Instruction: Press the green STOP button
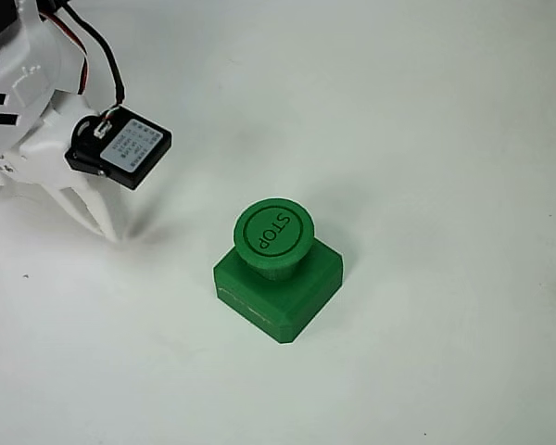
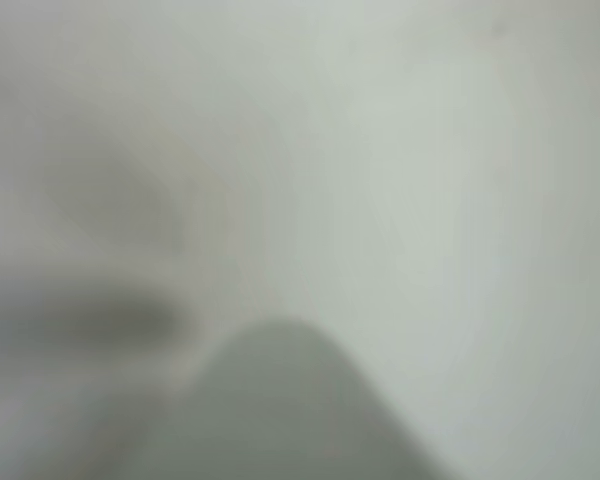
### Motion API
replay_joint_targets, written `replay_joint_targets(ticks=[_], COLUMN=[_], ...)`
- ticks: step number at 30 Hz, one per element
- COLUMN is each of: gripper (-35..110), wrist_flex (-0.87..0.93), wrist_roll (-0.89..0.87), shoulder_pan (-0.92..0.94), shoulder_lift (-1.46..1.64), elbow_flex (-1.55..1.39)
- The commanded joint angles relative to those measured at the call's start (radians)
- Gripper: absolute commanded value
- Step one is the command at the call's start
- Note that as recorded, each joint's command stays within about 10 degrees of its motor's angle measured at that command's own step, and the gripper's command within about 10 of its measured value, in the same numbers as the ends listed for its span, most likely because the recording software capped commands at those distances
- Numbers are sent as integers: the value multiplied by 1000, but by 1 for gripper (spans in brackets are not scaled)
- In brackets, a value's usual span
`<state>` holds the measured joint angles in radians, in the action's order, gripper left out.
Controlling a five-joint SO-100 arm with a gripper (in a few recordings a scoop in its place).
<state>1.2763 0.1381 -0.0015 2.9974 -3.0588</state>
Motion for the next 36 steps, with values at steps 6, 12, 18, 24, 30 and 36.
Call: replay_joint_targets(ticks=[6, 12, 18, 24, 30, 36], gripper=[2, 2, 2, 0, 0, 0], wrist_flex=[29, 29, 25, 25, -9, -11], wrist_roll=[-3, -8, -97, -167, -173, -186], shoulder_pan=[-40, -40, -43, -150, -213, -224], shoulder_lift=[313, 313, 313, 313, 313, 313], elbow_flex=[-3, -3, -3, -3, -3, 118])
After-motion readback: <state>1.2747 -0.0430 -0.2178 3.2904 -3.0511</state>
